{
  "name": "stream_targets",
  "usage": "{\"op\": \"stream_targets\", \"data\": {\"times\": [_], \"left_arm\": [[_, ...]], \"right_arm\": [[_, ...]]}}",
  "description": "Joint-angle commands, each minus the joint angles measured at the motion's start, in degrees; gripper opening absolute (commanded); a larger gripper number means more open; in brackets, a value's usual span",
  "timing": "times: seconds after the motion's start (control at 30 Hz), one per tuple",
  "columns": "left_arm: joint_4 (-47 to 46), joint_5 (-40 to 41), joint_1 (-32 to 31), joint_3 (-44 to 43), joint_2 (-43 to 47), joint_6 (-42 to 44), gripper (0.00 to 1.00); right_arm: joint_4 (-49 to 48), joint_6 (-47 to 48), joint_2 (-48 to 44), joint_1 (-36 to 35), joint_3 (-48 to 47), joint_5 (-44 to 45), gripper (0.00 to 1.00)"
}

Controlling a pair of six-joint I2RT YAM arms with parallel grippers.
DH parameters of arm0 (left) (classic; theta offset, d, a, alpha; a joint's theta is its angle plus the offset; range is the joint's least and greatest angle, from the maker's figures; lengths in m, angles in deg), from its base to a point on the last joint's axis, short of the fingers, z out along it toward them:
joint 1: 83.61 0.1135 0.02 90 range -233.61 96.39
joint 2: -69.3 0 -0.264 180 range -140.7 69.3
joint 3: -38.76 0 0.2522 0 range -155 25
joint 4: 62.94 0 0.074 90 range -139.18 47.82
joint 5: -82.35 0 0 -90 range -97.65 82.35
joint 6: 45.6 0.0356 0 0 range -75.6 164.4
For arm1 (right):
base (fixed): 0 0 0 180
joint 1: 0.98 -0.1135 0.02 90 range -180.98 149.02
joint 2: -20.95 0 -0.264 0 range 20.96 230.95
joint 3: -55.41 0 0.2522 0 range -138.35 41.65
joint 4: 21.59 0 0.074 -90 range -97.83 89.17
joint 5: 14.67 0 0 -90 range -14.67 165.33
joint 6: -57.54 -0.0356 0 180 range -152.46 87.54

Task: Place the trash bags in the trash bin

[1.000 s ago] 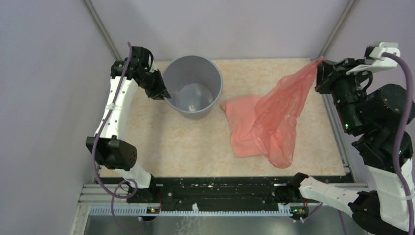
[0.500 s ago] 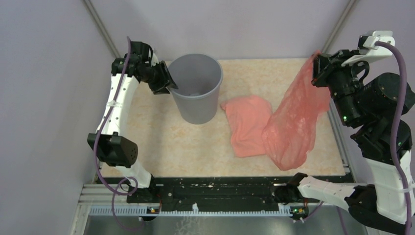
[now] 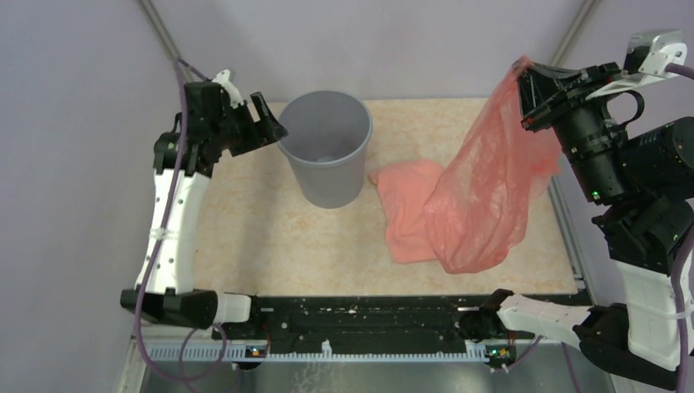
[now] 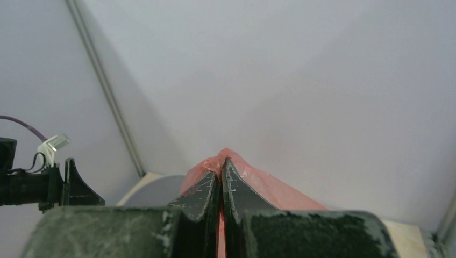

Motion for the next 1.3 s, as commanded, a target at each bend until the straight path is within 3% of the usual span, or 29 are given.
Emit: {"op": "stream_targets", "data": {"times": [0.0,0.13,0.23,0.4,0.57,0.67,0.83,0.93,1.17,1.27], "left_arm": [[-9.6,-5.7,-0.1,3.8,9.5,1.5,0.83],[-14.1,-15.4,-3.8,7.5,14.6,-3.7,0.79],[-22.5,-21.3,-8.0,12.6,18.8,-8.6,0.76],[-27.1,-21.9,-17.1,15.0,19.7,-9.6,0.78],[-33.0,-21.4,-22.9,17.1,19.2,-12.1,0.80],[-34.4,-20.7,-23.9,16.7,17.9,-12.0,0.80],[-40.4,-23.6,-24.1,18.1,17.5,-15.0,0.78],[-40.5,-20.1,-24.2,19.9,19.7,-14.1,0.76],[-30.4,-0.5,-24.2,18.8,29.2,-9.0,0.74],[-30.5,-0.8,-24.2,19.9,32.8,-8.1,0.76]], "right_arm": [[-9.4,-2.4,1.5,0.3,-1.6,-11.8,0.00],[-10.8,-4.9,5.4,0.3,-6.1,-16.3,0.00],[-12.3,-4.7,8.2,0.3,-8.1,-16.1,0.00],[-19.1,-3.6,13.1,0.3,-9.4,-18.2,0.00],[-20.2,-4.3,21.3,0.2,-18.6,-22.9,0.00],[-18.6,-5.5,26.1,0.1,-24.6,-25.0,0.00],[-20.4,-3.3,28.1,-3.0,-24.6,-23.0,0.00],[-21.2,0.9,28.7,-6.4,-24.5,-18.7,0.00],[-22.4,4.7,29.2,-9.9,-24.0,-14.5,0.00],[-22.3,5.5,29.9,-10.8,-24.6,-13.7,0.00]]}}
